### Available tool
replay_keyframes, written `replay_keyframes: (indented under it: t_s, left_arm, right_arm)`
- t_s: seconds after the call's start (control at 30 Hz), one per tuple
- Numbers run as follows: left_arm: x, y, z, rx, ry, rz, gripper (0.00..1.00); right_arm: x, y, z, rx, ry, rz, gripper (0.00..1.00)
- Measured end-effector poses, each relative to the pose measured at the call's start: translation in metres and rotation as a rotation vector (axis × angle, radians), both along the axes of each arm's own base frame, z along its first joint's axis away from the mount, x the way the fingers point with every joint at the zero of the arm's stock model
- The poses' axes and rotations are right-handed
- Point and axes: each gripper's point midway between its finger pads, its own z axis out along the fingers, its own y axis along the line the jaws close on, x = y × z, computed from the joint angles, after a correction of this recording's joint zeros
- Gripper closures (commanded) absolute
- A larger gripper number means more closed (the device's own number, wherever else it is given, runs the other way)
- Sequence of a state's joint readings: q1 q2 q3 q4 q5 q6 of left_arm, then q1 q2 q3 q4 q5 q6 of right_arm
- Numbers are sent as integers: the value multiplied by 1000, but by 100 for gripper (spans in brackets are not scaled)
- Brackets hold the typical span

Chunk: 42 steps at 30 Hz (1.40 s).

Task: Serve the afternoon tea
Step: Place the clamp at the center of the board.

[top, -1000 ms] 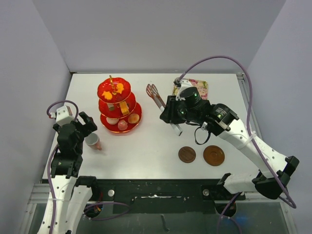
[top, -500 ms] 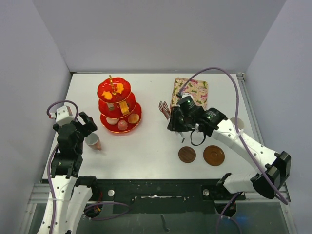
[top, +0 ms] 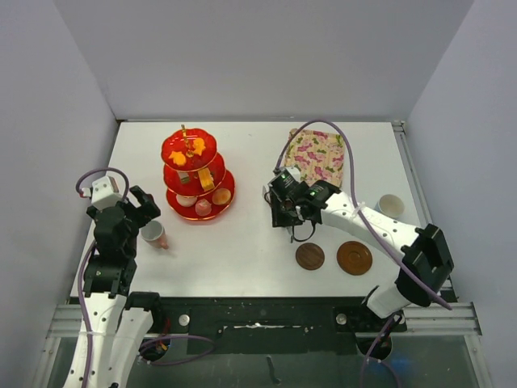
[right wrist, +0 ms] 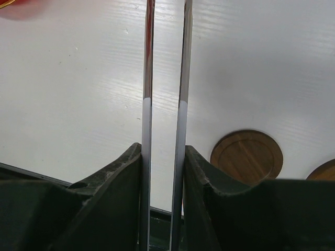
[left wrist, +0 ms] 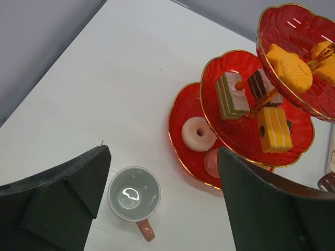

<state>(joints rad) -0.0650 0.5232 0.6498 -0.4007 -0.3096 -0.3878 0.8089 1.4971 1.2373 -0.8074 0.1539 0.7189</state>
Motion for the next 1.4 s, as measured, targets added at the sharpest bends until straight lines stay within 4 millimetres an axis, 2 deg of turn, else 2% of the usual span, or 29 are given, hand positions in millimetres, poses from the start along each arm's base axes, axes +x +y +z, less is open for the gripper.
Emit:
replay_keyframes:
  t_s: [0.33,0.4,0.63,0.87,1.13,1.27,1.4]
  left_arm:
    - [0,-1,1,0,-3,-5,18]
    - [0,-1,1,0,-4,-5,19]
    - [0,-2,1,0,-3,-6,19]
    - [0,-3,1,0,-3,-10,18]
    - [0,-3,1,0,-4,-11,18]
    - [-1,-3,3,-1,-13,-11,19]
    - [-2,-3,4,-1,-19,-11,18]
  right_arm:
    - [20,35,-21,41,-37,33,71]
    - [25,41,-30,37,-32,33,71]
    - [35,52,-65,-6,8,30,69]
    - [30,56,-90,-34,61,46,64]
    - [22,63,-95,-10,110,76,60]
    - [23,66,-95,-11,117,77,58]
    - [27,69,-104,-33,135,79,58]
